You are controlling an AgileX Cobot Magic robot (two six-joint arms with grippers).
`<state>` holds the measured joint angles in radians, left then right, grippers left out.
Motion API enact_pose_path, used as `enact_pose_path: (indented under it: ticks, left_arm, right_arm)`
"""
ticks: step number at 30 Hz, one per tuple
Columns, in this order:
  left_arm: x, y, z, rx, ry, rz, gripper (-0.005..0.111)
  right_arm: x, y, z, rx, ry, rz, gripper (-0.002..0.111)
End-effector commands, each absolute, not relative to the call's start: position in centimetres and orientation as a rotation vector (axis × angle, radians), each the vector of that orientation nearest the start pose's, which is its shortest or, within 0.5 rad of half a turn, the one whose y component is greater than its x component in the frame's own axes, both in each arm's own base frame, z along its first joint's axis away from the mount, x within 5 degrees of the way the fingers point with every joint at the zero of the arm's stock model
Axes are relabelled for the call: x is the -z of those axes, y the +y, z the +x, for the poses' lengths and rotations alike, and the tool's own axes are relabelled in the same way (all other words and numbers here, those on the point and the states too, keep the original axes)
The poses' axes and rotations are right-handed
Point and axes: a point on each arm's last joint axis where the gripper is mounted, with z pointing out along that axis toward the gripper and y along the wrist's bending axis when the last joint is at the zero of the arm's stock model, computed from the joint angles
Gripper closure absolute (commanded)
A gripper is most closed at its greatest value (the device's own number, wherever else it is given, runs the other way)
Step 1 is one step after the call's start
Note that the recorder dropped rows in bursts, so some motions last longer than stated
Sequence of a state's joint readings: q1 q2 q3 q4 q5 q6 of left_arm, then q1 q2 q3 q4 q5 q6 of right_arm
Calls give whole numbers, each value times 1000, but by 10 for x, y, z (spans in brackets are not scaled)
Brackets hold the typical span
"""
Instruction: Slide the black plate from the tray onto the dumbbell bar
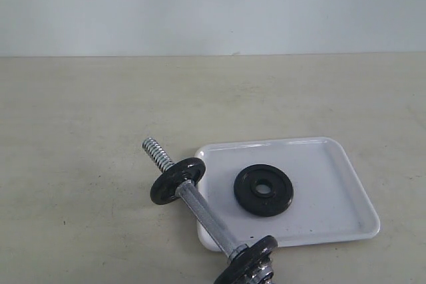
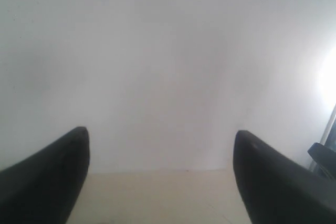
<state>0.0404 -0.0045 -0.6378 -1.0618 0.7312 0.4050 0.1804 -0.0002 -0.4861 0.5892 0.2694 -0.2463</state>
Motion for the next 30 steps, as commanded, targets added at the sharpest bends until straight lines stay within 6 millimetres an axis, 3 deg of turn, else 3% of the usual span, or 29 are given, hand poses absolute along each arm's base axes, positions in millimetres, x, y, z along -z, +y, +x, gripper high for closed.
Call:
enact_pose_path:
  ticks: [1,18,27,30]
  left_arm:
    - [-369,-52,-36,811,1323,151,36]
    - [-368,-53,-36,816,1334,162,36]
    - [-362,-58,-37,814,1401,222,36]
    - [-352,-60,-37,761,1500,294,36]
  right_arm:
    - [-349,13,-3,-548,1230,-26,107]
    - [-348,13,-2,-629,1241,27,107]
    - [-341,17,-1,-424,1302,-165,107]
    - [-340,18,-1,-368,1310,-222,93]
